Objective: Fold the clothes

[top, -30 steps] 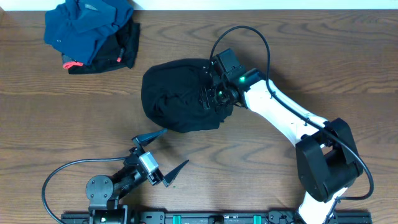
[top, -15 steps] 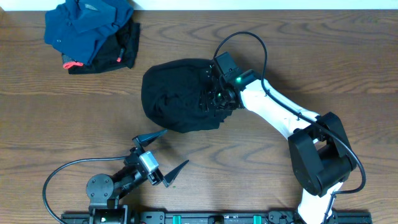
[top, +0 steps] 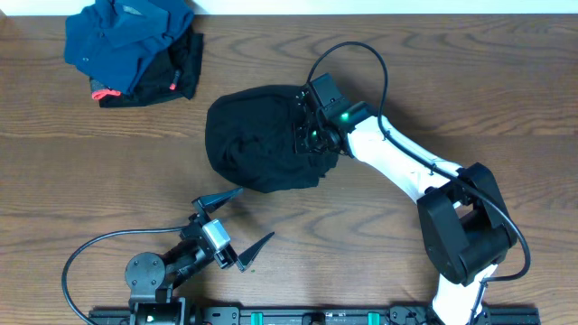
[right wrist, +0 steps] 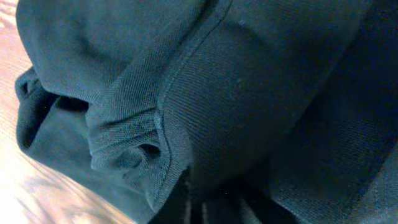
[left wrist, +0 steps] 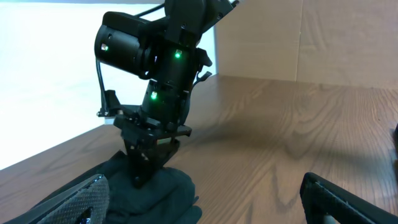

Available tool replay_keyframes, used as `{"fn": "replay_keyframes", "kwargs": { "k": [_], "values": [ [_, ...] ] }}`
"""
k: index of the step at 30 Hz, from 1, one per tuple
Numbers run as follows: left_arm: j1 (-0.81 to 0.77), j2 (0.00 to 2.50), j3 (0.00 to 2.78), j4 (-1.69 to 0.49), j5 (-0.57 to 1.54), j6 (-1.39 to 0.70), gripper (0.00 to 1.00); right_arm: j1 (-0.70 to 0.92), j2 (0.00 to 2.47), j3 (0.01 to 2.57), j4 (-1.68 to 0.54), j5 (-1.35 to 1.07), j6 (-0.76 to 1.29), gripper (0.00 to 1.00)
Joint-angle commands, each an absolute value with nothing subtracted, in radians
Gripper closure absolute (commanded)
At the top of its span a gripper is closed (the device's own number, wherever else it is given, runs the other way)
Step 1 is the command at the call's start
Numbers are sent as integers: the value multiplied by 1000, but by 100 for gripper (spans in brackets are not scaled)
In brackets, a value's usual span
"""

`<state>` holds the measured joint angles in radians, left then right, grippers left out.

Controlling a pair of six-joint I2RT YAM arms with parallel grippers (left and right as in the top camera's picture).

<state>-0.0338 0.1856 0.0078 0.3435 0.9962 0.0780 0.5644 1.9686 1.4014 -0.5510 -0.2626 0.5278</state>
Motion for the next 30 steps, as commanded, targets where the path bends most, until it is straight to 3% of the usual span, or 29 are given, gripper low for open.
{"fn": "replay_keyframes", "kwargs": {
  "k": [1,13,20,30],
  "values": [
    [-29,186,4,346,1014,69,2,584,1972,1404,-535,-272,535,99],
    [-30,186,4,346,1014,-17,2,583,1672,1463,-443,-482,455,99],
    [-30,186,4,385,1013,-58,2,584,1479,1574,-438,-488,436,99],
    [-62,186,5,440,1004,-112,2,593,1440,1752,-299,-657,508,99]
  ]
}}
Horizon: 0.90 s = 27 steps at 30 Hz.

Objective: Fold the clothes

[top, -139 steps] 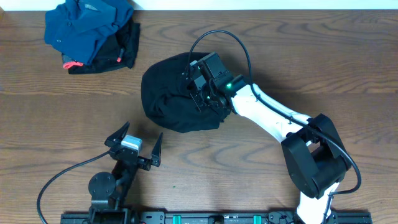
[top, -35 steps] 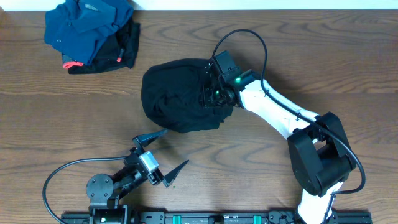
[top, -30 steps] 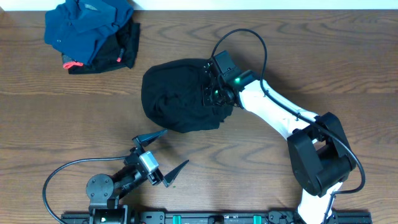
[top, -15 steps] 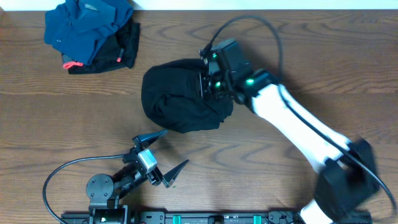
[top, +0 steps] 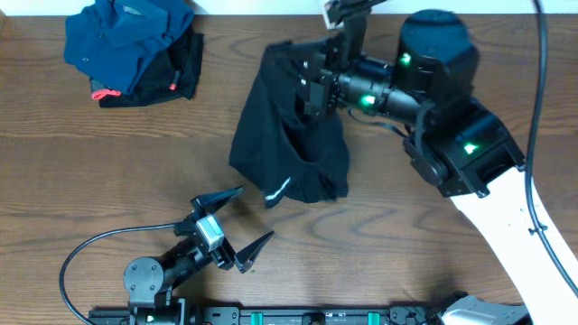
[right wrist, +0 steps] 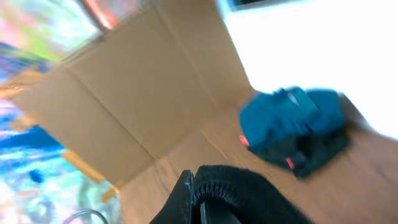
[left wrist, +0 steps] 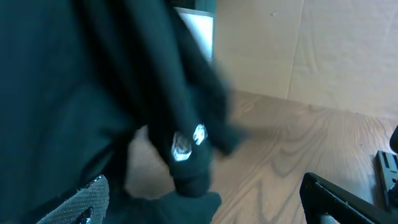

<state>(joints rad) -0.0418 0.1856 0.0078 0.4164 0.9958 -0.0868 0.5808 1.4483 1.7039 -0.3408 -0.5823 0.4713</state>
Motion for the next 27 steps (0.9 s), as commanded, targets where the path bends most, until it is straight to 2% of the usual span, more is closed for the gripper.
{"fn": "replay_keyframes", "kwargs": {
  "k": [1,10,21,27],
  "values": [
    [-72,186,5,447,995,-114,2,593,1440,1760,-270,-666,527,99],
    [-167,186,5,458,898,-113,2,592,1440,1834,-87,-735,640,99],
    [-188,186,5,466,867,-111,2,591,1443,1935,-124,-764,631,99],
    [-249,186,5,527,867,-134,2,609,1495,1935,-138,-756,633,98]
  ]
}}
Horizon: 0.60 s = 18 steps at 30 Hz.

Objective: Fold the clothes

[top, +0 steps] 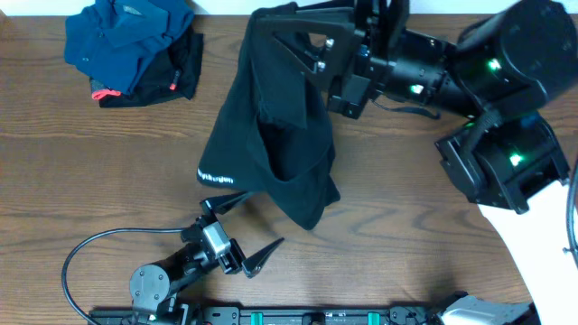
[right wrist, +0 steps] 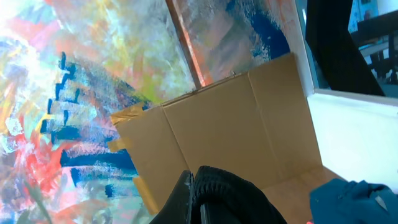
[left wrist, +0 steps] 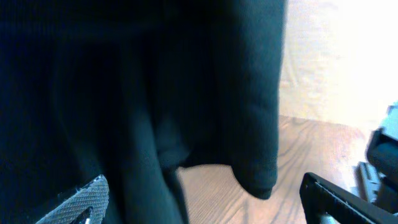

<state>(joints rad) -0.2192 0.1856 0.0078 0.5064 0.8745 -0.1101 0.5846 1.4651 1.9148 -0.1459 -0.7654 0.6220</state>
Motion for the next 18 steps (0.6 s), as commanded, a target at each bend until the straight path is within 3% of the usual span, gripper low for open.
{"fn": "replay_keyframes", "kwargs": {
  "k": [1,12,18],
  "values": [
    [-260,186,5,535,866,-147,2,612,1509,1935,-138,-748,636,98],
    [-390,187,16,541,815,-268,2,615,1597,1935,-60,-650,684,99],
    [-427,189,17,429,525,-266,2,617,1608,1935,-60,-632,703,99]
  ]
}}
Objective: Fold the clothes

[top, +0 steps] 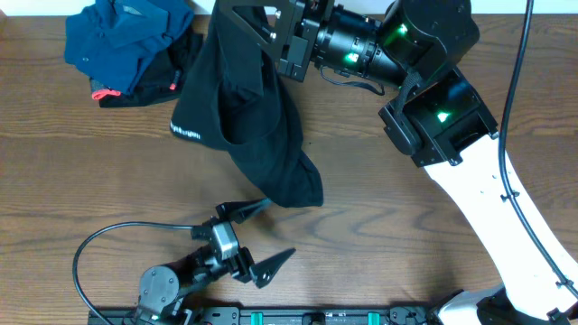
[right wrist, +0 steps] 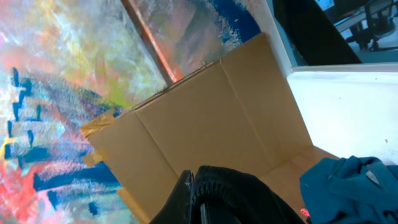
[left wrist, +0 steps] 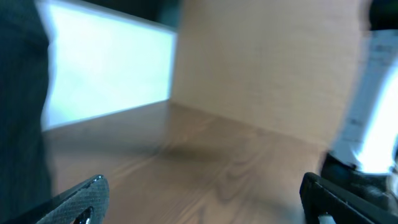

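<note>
A black garment hangs high over the table, its top pinched in my right gripper, which is shut on it. The right wrist view shows a black fold clamped beside one finger. White lettering marks the garment's left hem. The lower tip dangles near my left gripper, which stands open at the front of the table with nothing in it. In the left wrist view the fingertips flank bare wood, and dark cloth fills the left edge.
A pile of blue and black clothes lies at the back left corner, seen as blue cloth in the right wrist view. A cardboard wall stands behind the table. The left arm's cable loops along the front.
My right gripper has carried the hanging garment to the left, toward the clothes pile. The cloth no longer fills the left wrist view. My left gripper has shifted a little to the right, still open.
The black garment lay bunched on the table with my right gripper down on it. Then it was lifted off the wood, hanging from the shut gripper. It hung higher and longer after that, and now it hangs further left.
</note>
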Available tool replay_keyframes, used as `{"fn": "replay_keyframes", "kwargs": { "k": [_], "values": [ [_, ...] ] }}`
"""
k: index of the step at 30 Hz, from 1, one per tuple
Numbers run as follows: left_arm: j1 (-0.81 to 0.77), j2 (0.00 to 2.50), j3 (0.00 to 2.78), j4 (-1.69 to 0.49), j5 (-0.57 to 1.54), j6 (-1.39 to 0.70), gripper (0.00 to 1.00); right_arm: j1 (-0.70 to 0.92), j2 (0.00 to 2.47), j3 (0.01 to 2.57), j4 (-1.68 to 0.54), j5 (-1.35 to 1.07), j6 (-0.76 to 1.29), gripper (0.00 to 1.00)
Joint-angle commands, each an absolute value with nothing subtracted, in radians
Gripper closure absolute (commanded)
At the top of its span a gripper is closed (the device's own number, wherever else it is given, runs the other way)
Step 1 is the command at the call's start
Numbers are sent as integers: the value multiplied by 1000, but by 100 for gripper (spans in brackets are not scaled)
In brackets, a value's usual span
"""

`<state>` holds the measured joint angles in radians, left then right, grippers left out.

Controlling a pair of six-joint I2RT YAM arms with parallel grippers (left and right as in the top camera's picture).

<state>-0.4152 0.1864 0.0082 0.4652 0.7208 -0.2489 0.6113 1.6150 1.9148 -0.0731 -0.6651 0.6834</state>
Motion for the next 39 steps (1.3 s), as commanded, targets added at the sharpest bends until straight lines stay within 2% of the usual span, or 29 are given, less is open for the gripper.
{"fn": "replay_keyframes", "kwargs": {
  "k": [1,10,17,21,33,39],
  "values": [
    [-429,192,17,410,466,-263,2,617,1608,1935,-60,-633,703,98],
    [-429,207,18,405,215,-168,2,617,1608,1935,-76,-633,702,98],
    [-429,230,19,414,211,-154,2,630,1609,1935,-90,-632,702,98],
    [-445,286,20,489,235,-154,2,645,1610,1935,-90,-624,701,98],
    [-530,664,120,663,161,-120,2,672,1628,1935,-102,-595,699,99],
    [-530,733,128,758,172,-121,2,665,1628,1935,-115,-600,698,99]
  ]
}}
